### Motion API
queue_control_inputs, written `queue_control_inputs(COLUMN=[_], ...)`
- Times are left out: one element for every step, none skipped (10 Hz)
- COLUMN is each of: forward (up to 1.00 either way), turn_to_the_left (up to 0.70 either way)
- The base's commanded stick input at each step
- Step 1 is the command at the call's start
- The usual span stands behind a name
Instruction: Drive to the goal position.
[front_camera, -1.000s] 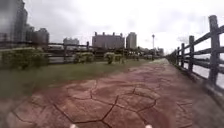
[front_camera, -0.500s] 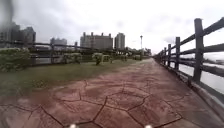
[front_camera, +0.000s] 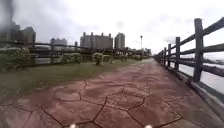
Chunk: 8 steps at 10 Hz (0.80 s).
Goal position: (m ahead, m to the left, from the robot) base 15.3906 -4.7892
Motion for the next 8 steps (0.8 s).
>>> queue_control_inputs(forward=[0.85,0.85,0.85,0.85,0.85,0.85,0.85,0.85], turn_to_the_left=[0.01,0.01,0.01,0.01,0.01,0.01,0.01,0.01])
